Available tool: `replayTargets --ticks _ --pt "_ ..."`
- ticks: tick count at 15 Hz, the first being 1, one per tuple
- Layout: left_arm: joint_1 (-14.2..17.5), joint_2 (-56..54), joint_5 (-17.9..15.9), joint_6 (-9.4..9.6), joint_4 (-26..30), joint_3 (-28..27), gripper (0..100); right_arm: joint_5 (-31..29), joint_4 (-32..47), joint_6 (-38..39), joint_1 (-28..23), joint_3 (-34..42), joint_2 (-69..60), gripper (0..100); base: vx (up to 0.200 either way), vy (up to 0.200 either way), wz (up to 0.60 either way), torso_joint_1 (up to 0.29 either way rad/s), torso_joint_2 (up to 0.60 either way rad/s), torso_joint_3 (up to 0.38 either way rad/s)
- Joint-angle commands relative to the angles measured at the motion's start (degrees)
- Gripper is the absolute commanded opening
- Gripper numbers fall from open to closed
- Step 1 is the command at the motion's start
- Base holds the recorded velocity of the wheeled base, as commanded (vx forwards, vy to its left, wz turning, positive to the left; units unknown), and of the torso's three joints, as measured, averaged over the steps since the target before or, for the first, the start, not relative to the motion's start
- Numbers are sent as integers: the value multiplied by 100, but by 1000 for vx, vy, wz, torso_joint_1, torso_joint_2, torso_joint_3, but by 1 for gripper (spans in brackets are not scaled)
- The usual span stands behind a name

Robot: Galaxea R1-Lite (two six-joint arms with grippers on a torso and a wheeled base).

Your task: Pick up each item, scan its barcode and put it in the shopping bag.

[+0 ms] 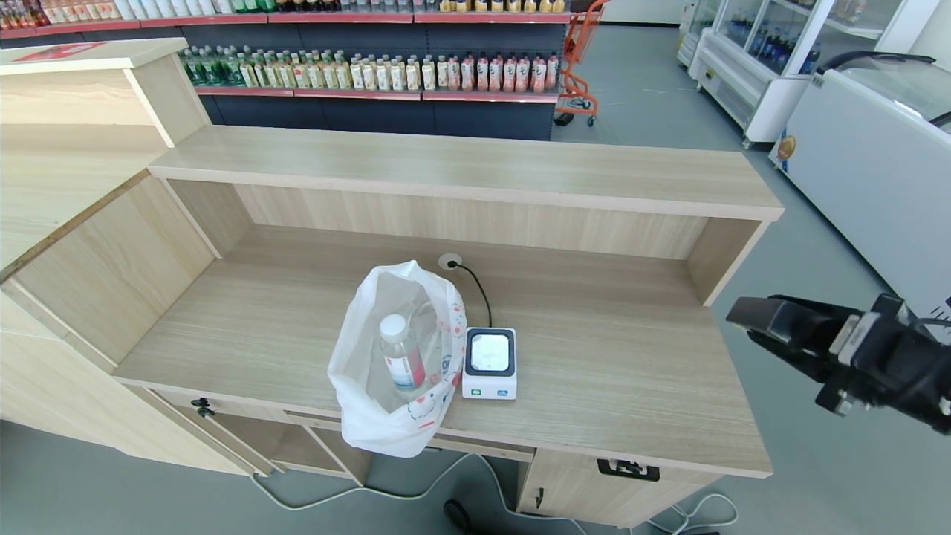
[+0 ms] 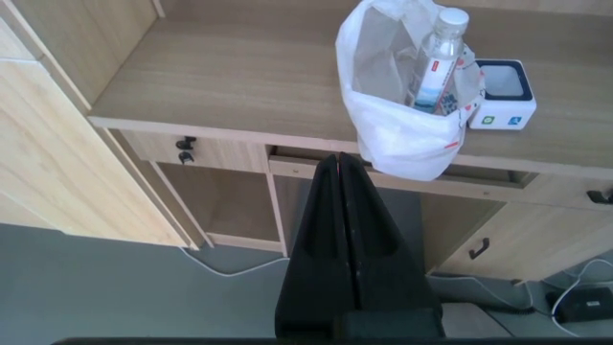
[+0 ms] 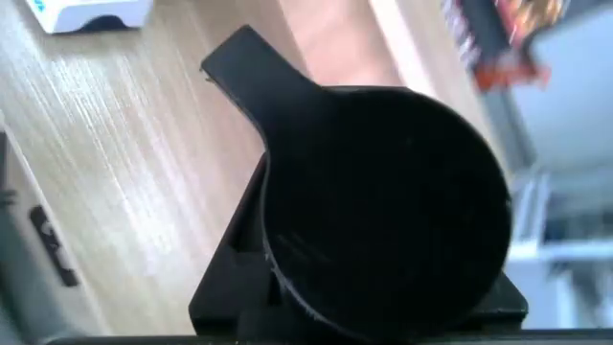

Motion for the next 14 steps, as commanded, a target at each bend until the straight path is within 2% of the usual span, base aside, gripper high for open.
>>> replayTargets --ticks 1,2,5,7,8,10,14 --pt "0 6 1 -1 0 -2 0 596 194 -1173 648 119 -987 0 0 0 0 0 0 0" --pt "0 -2 1 -1 0 7 0 1000 176 -1955 929 110 -1022 0 0 0 0 0 0 0" --pt "0 6 1 -1 0 7 0 1589 97 -4161 1509 145 -1426 0 0 0 0 0 0 0" --pt "0 6 1 -1 0 7 0 1659 18 -4935 1975 127 -1690 0 0 0 0 0 0 0" --pt "0 6 1 -1 0 -2 0 1765 -88 -5611 2669 136 -1866 0 0 0 0 0 0 0" --pt "0 6 1 -1 0 -2 0 2072 -105 -6174 3311 101 -1910 0 0 0 0 0 0 0" --pt "0 6 1 -1 0 -2 0 2424 -483 -6455 3460 101 -2367 0 0 0 0 0 0 0"
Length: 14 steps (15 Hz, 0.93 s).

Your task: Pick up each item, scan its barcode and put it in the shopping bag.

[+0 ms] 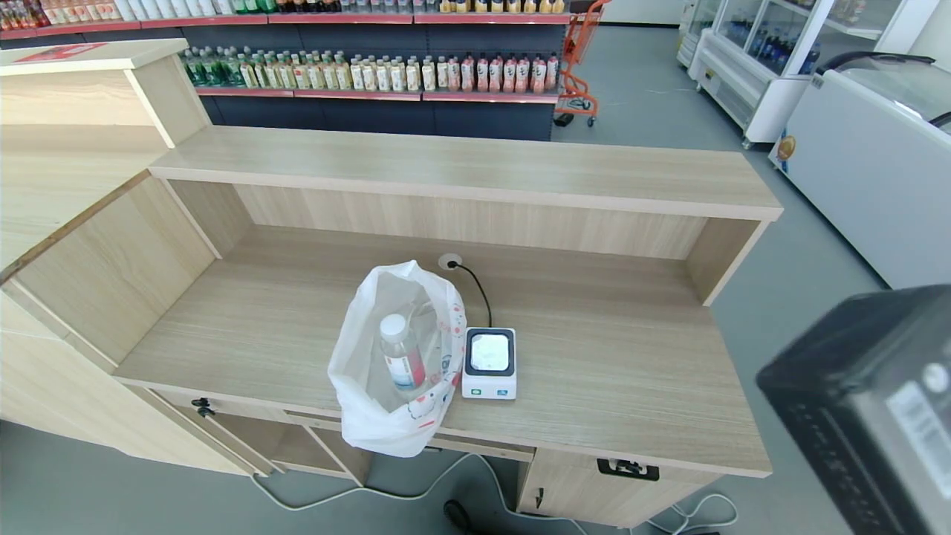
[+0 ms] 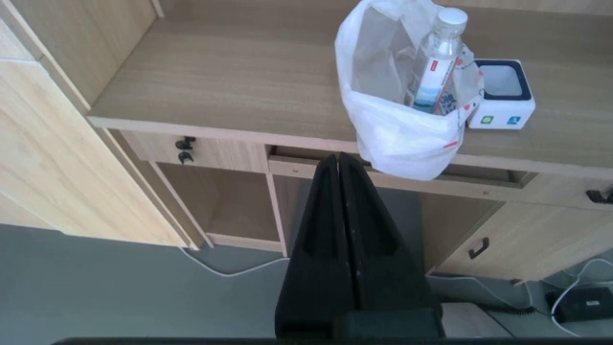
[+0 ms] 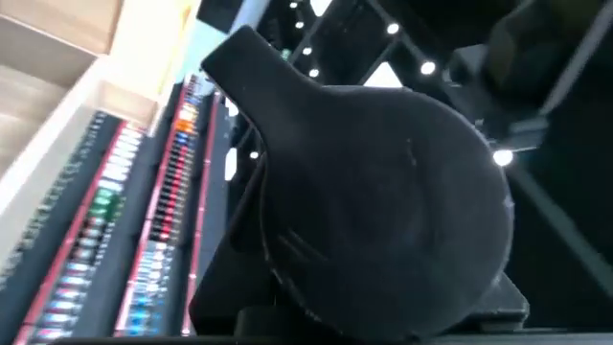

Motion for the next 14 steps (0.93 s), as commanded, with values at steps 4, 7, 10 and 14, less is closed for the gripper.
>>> replayTargets --ticks 4,7,10,14 --pt "0 -2 1 -1 0 7 0 239 -177 -5 208 -42 -385 0 0 0 0 0 0 0" --pt "0 -2 1 -1 0 -2 0 292 -116 -5 217 -7 -508 0 0 0 0 0 0 0" --pt "0 -2 1 -1 0 7 0 389 -107 22 208 -15 -639 0 0 0 0 0 0 0" --pt "0 6 1 -1 0 -2 0 398 -107 39 208 -7 -648 0 0 0 0 0 0 0"
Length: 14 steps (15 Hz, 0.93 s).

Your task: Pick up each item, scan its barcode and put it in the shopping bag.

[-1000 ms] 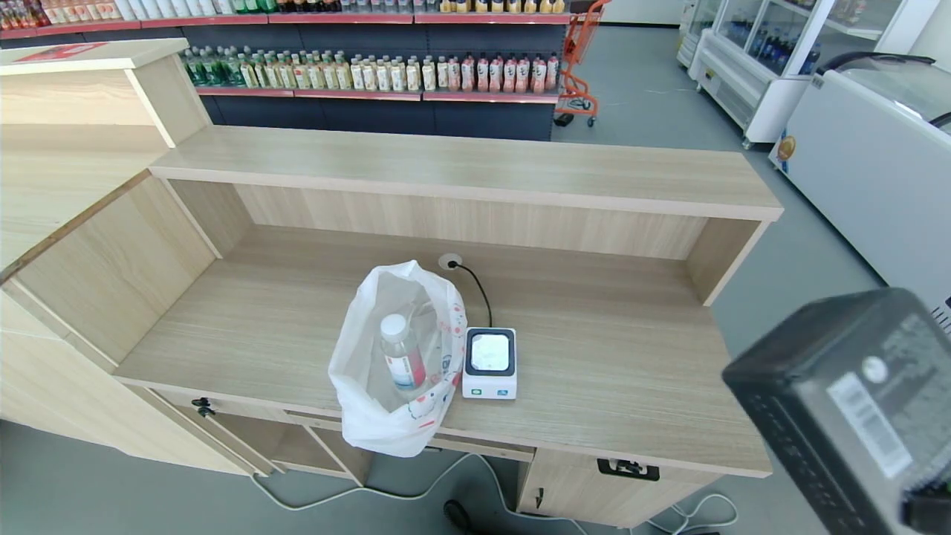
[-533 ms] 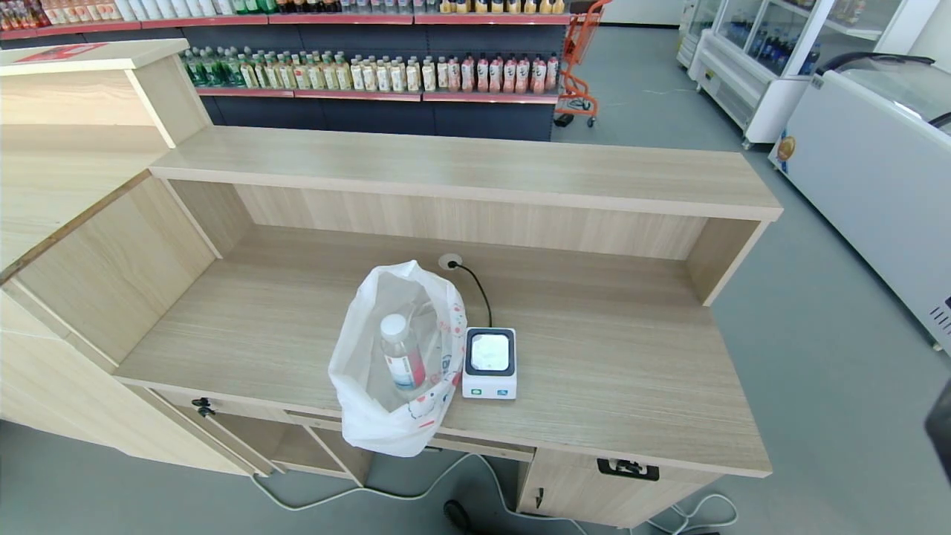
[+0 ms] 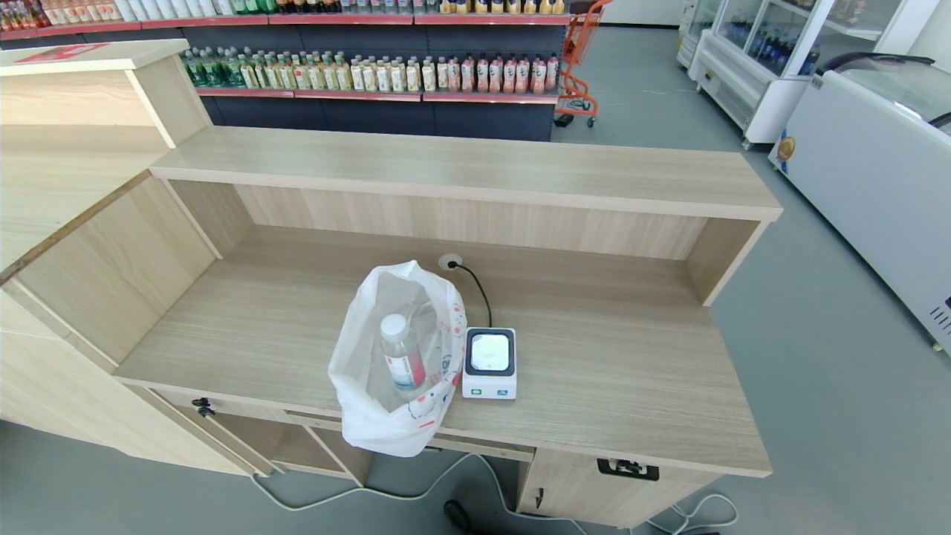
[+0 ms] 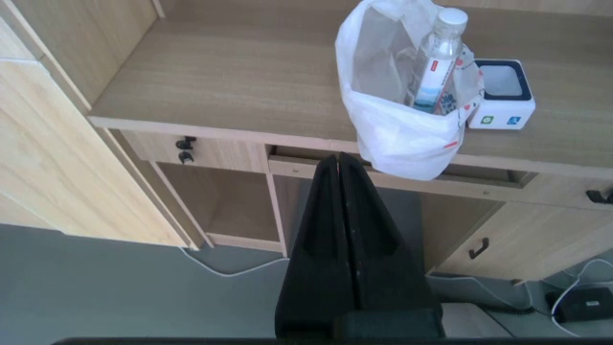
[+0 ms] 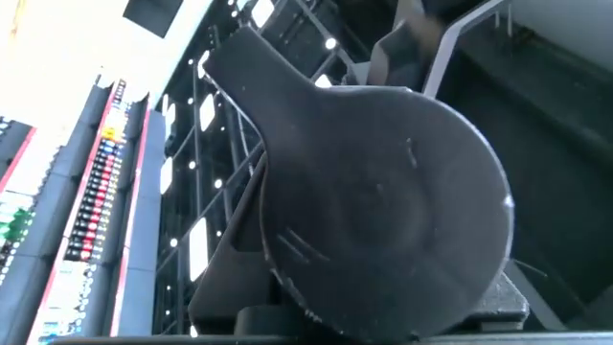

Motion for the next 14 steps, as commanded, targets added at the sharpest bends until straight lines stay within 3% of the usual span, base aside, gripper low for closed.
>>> replayTargets --ticks 1,6,11,12,14 --pt "0 6 1 -1 0 -4 0 -5 -2 -4 4 7 -25 0 0 0 0 0 0 0" --pt "0 -2 1 -1 0 5 0 -5 59 4 118 -19 2 0 0 0 0 0 0 0" --pt "0 -2 1 -1 0 -4 0 -22 762 22 408 -406 63 0 0 0 0 0 0 0" --pt "0 -2 1 -1 0 -4 0 -110 754 259 400 -503 256 0 0 0 0 0 0 0" --pt "0 6 1 -1 0 -4 0 -1147 894 1305 329 -485 916 0 0 0 0 0 0 0"
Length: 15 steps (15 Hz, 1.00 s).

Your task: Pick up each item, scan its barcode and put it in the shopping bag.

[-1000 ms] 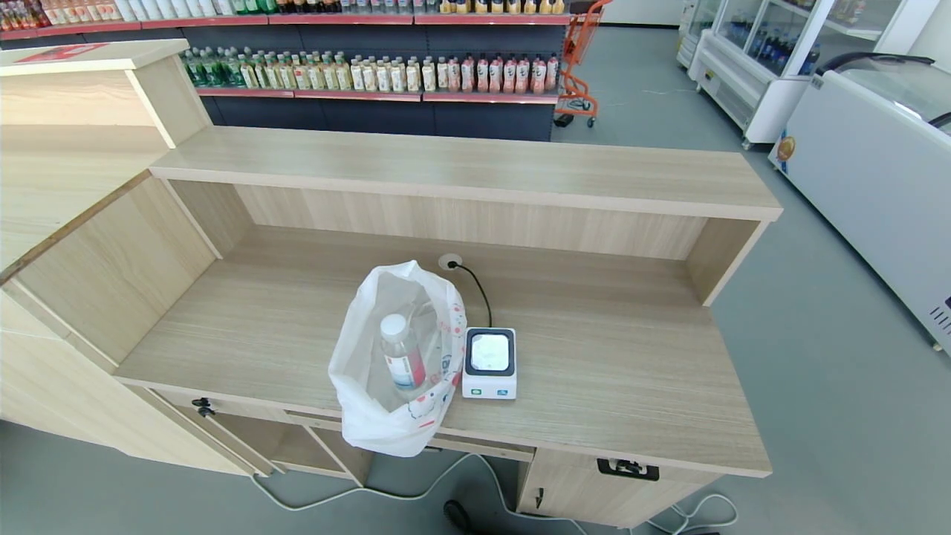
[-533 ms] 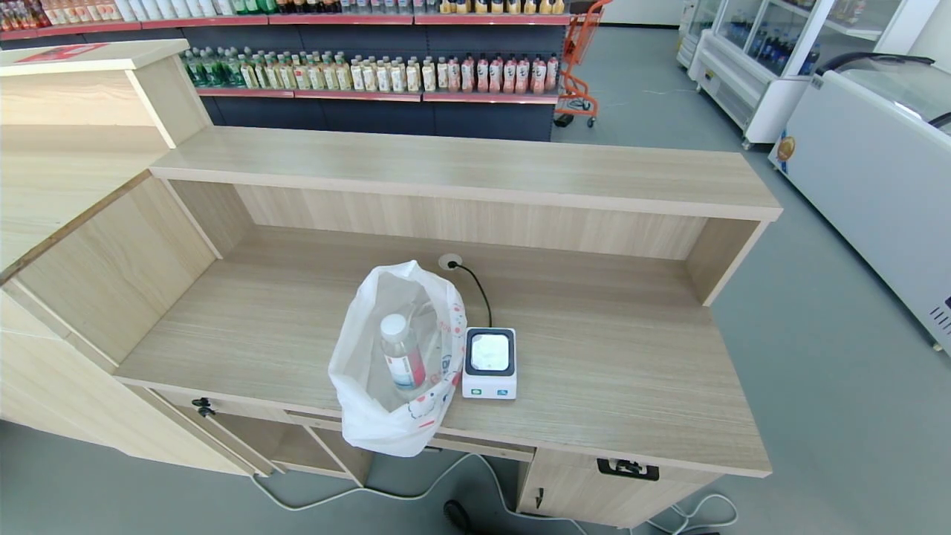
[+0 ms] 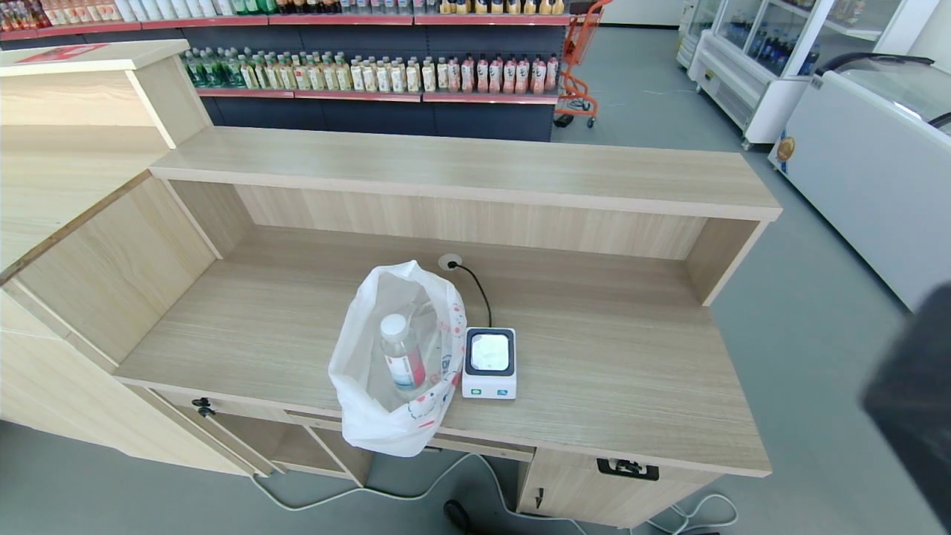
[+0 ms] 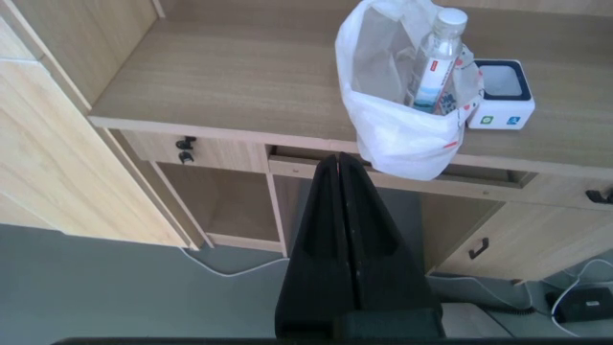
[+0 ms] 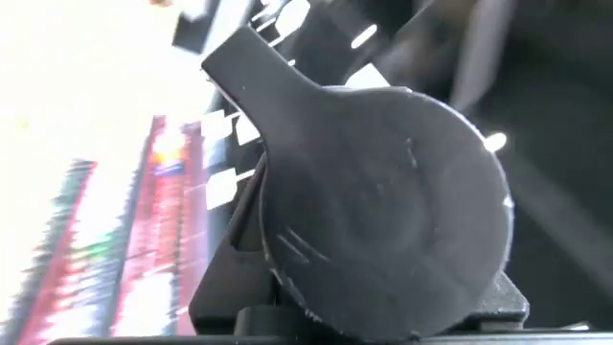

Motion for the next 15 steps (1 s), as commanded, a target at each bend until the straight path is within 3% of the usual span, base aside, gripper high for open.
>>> replayTargets --ticks 1,2,3,4,7,9,11,12,14,15 --pt "0 -2 1 -1 0 -2 0 -1156 296 1477 -55 77 780 0 0 0 0 0 0 0" --pt "0 -2 1 -1 0 -2 0 -1859 498 2777 -169 130 815 0 0 0 0 0 0 0" --pt "0 -2 1 -1 0 -2 0 -2351 542 3612 -539 138 657 0 0 0 0 0 0 0" --pt "0 6 1 -1 0 -2 0 -2879 560 4184 -1259 191 358 0 0 0 0 0 0 0" --pt "0 -2 1 -1 0 7 0 -3274 1298 7242 -2367 15 253 0 0 0 0 0 0 0" --pt "0 6 1 -1 0 -2 0 -3512 1570 8771 -3123 -108 631 0 0 0 0 0 0 0" --pt "0 -2 1 -1 0 -2 0 -3687 2151 10283 -3421 -257 1018 0 0 0 0 0 0 0" --pt "0 -2 1 -1 0 7 0 -3766 2968 11777 -3421 -591 1360 0 0 0 0 0 0 0" --pt "0 -2 1 -1 0 -2 0 -3749 3557 13755 -3079 -1171 1817 0 0 0 0 0 0 0" --pt "0 6 1 -1 0 7 0 -3731 3548 14036 -3052 -1294 2037 0 0 0 0 0 0 0"
